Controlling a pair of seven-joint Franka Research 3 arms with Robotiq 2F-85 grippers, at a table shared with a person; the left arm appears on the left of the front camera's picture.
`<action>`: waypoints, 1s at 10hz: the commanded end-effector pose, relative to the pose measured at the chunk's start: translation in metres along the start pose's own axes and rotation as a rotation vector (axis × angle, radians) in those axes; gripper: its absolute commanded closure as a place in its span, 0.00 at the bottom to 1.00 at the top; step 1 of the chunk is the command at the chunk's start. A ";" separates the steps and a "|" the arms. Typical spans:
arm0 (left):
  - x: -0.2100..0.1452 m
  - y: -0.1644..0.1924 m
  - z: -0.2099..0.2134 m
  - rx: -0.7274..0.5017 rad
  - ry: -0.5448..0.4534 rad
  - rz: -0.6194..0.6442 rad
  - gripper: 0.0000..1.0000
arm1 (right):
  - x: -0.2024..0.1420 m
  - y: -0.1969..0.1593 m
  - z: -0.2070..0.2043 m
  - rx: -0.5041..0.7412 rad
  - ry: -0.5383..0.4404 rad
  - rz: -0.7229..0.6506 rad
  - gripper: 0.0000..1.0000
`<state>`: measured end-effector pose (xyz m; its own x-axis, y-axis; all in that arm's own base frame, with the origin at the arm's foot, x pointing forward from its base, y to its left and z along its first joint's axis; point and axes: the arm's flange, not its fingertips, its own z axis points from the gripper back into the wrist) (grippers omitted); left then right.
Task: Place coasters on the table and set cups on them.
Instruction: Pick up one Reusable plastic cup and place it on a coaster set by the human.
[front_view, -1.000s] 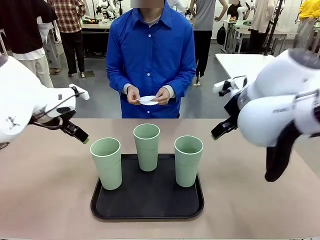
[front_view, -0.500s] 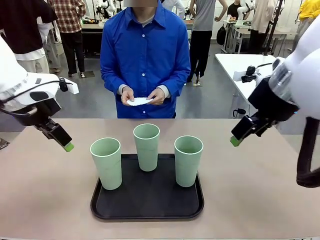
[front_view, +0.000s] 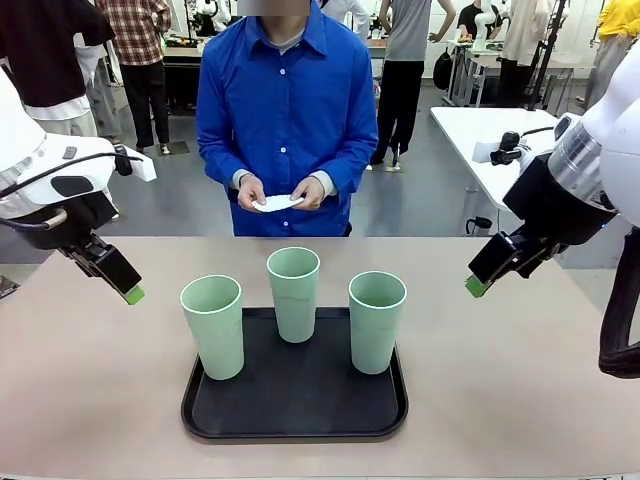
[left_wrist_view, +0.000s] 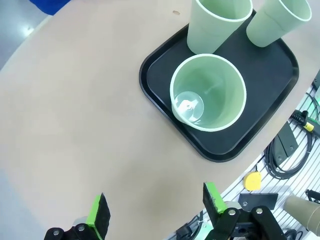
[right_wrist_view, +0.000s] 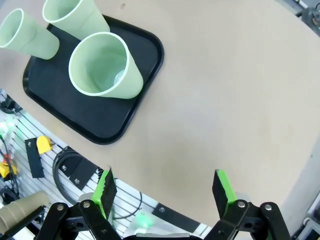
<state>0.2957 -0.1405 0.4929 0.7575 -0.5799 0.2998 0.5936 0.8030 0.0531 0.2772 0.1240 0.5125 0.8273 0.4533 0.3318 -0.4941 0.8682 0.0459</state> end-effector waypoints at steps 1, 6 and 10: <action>0.000 0.007 -0.005 -0.015 0.002 -0.012 0.00 | -0.001 0.000 0.001 0.001 0.001 0.000 0.00; -0.047 0.084 0.019 -0.671 -0.515 0.259 0.00 | -0.046 -0.134 -0.016 0.924 -0.208 -0.638 0.00; -0.104 0.152 -0.014 -0.960 -0.536 0.385 0.00 | -0.082 -0.181 -0.028 1.068 -0.217 -0.776 0.00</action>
<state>0.3260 0.0417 0.4908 0.8173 0.0347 0.5752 0.5234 0.3726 -0.7663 0.3058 -0.0703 0.4528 0.9810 -0.1922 0.0273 0.0254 0.2665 0.9635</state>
